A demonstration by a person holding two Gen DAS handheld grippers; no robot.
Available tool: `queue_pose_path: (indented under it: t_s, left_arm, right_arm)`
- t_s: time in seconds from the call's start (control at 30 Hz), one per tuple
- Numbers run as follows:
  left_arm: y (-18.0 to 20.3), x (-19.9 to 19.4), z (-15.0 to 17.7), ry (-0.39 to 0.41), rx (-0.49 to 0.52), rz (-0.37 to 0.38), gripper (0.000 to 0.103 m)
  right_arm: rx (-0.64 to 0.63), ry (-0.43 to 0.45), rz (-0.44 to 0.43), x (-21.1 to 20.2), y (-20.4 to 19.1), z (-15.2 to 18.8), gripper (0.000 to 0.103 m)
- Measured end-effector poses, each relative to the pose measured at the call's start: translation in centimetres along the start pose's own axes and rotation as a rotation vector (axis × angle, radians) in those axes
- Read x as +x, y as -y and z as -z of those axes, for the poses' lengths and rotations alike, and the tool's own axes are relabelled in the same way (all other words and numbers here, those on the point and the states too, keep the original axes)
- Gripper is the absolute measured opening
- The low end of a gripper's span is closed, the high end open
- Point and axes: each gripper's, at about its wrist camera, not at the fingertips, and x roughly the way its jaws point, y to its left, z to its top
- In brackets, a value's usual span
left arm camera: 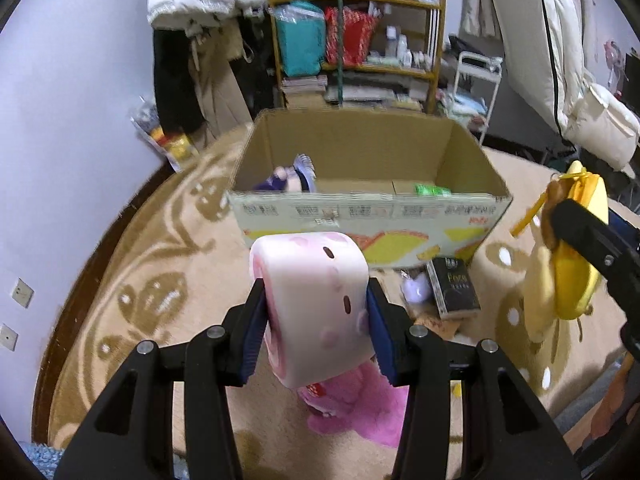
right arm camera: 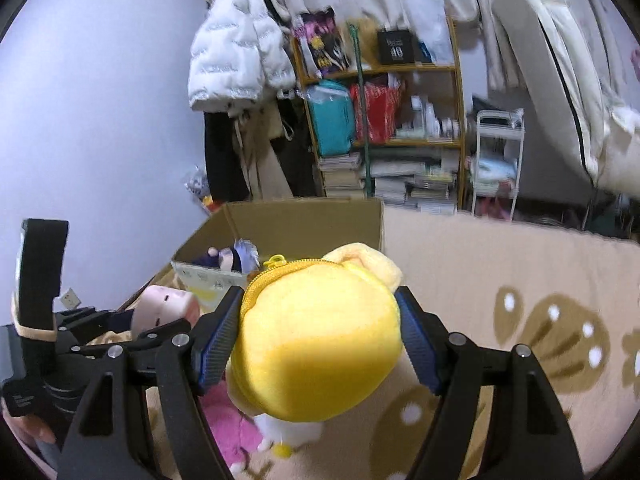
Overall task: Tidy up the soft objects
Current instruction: 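Lift the roll-cake plush into the box with the left tool while the right tool places the yellow plush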
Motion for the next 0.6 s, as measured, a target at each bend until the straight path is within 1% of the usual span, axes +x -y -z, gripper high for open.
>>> queue_pose_path:
  t_s: [0.17,0.27,0.43,0.5,0.6]
  left_arm:
    - [-0.3,-2.2,-0.7,0.126,0.008,-0.04,0.046]
    - [-0.4,-3.2,-1.1,0.188,0.01,-0.068,0.046]
    - [-0.6,-3.6,-2.3,0.227,-0.013,-0.069,0.046]
    - [-0.4,-3.2,-2.9,0.236,-0.005,-0.076,0.046]
    - [0.0,-3.1,-3.6,0.273,0.014,-0.096,0.046]
  right_arm:
    - [-0.03,0.048,-0.002,-0.1,-0.7,-0.9,0.079]
    - [-0.043,0.078,0.001,0.0,-1.1,-1.5,0.079]
    - [-0.061,0.113,0.027,0.6,-1.6,-2.4,0.079]
    - [-0.068,0.123,0.037,0.8,-1.8,-2.6,0.079]
    - [-0.076,0.141,0.031,1.1,-2.0,-3.1,0.079]
